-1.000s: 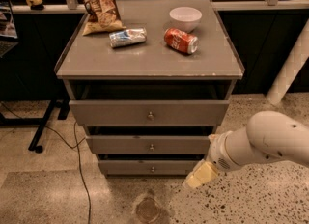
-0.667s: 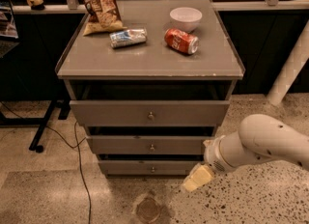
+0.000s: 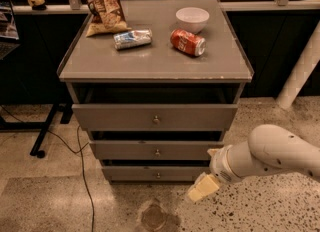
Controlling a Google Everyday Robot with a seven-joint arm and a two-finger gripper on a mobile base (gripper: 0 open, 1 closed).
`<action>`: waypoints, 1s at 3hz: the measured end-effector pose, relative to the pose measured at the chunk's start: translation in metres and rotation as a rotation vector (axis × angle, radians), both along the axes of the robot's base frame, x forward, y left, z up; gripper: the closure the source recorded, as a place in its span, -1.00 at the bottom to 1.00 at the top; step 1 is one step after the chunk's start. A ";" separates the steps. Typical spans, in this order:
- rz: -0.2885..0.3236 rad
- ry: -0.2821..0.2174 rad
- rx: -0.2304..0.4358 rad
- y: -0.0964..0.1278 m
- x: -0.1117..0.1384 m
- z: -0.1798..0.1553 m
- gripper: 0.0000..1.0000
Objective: Open bottom drawer
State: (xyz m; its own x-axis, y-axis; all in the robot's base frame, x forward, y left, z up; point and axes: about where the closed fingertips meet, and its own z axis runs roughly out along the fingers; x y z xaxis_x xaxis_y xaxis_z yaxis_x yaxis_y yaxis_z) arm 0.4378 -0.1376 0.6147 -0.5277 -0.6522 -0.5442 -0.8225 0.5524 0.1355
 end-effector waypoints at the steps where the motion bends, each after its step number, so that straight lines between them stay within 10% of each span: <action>1: 0.006 -0.014 0.091 0.019 0.013 -0.026 -1.00; 3: -0.036 0.026 0.199 0.037 0.035 -0.074 -1.00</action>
Offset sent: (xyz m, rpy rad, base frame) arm 0.0427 0.0457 -0.0803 0.2225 0.0053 -0.0181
